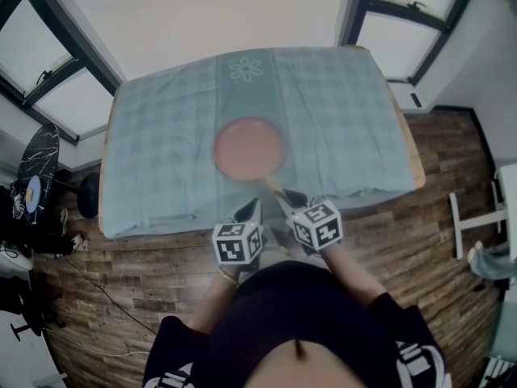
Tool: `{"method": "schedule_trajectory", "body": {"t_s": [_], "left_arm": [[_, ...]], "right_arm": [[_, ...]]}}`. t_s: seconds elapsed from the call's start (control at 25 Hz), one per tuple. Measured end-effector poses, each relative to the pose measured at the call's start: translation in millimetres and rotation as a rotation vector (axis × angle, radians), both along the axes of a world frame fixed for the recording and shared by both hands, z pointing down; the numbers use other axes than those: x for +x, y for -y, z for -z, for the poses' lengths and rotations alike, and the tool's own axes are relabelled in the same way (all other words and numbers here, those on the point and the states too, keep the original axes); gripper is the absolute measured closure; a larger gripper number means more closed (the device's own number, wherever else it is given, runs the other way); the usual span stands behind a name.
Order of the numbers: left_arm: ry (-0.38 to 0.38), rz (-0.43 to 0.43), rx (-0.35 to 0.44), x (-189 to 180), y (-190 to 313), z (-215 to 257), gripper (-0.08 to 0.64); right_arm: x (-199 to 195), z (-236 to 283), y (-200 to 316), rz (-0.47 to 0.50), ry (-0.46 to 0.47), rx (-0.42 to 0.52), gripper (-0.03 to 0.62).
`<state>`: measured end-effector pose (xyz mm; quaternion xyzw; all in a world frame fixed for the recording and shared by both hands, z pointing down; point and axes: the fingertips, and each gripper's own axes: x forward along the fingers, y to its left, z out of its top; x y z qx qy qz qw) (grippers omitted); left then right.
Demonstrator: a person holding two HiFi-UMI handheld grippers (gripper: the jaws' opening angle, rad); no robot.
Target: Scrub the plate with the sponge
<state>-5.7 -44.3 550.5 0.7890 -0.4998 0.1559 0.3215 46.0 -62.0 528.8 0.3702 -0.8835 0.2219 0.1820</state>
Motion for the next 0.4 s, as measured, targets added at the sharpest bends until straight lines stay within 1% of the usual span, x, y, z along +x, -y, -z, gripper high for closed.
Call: {"method": "schedule_trajectory", "body": {"t_s": [0.2, 0.4], "left_arm": [[0.003, 0.0, 0.0, -2.5, 1.4, 0.2, 0.549], [0.001, 0.005, -0.006, -5.7, 1.5, -1.9, 0.549]], "right_arm": [[-7.2, -0.3, -2.1, 0.026, 0.007, -0.014, 0.555], [-11.6, -1.2, -2.1, 0.031, 0.003, -0.012, 0.555]]}}
